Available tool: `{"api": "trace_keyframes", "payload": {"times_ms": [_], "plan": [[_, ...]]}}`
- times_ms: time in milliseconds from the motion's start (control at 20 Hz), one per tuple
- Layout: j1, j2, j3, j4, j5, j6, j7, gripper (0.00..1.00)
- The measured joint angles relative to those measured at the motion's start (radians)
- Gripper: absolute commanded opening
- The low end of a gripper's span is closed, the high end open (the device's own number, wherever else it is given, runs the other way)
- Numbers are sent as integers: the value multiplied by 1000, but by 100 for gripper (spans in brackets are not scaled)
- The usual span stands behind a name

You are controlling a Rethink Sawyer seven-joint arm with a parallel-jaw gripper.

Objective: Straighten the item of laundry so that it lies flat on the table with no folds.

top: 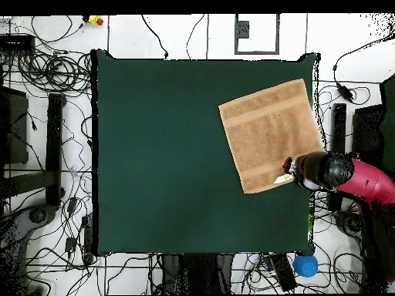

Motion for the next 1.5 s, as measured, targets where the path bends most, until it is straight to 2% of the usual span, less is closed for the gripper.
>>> {"api": "trace_keyframes", "payload": {"times_ms": [850, 1500], "plan": [[38, -14, -9, 54, 21, -5, 0, 100], [107, -11, -28, 54, 19, -92, 0, 100]]}}
